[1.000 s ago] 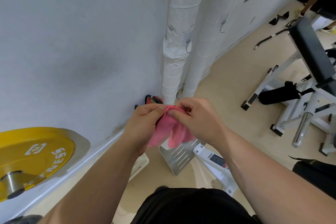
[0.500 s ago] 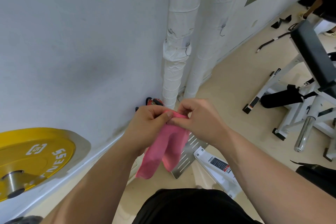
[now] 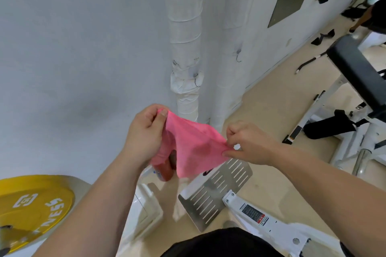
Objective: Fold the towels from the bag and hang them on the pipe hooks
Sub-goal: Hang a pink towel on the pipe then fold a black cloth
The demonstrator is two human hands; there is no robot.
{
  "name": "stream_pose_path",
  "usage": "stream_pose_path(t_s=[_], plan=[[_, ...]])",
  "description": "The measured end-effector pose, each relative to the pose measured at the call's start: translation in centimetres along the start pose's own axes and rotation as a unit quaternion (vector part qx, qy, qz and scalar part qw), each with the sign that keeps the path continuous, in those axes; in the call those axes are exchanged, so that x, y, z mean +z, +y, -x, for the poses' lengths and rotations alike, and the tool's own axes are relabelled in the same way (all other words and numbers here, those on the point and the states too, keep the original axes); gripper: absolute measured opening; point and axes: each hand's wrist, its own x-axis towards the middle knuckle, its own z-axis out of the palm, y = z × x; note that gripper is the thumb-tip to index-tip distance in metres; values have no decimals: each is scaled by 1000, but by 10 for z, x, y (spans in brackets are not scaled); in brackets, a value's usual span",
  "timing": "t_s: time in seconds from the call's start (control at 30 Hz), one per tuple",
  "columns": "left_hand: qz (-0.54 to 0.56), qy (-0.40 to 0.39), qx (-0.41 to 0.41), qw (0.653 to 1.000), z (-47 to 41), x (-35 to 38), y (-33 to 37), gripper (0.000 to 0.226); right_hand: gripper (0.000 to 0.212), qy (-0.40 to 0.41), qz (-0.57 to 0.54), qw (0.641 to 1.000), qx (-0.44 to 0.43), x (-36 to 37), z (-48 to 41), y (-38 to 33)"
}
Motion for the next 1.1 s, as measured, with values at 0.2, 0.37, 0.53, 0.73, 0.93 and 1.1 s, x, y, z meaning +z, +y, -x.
stream_pose_path(t_s=[0.2, 0.37, 0.53, 0.73, 0.93, 1.1], plan=[[-54, 64, -14, 996, -16, 35, 6, 22, 24, -32, 12, 999, 33, -27, 34, 80], [-75, 104, -65, 990, -14, 74, 1, 27, 35, 27, -147, 982, 117, -56, 50, 126], [-42, 119, -111, 986, 3, 108, -4, 26, 32, 95, -356, 917, 152, -73, 53, 149], [-8, 144, -130, 981, 11, 120, 9, 25, 27, 140, -569, 789, 183, -81, 52, 163], [44, 168, -149, 973, 8, 134, 27, 21, 44, 203, -587, 754, 214, -80, 47, 166], [48, 174, -149, 972, 6, 158, 36, 26, 37, 234, -497, 803, 231, -76, 49, 160]])
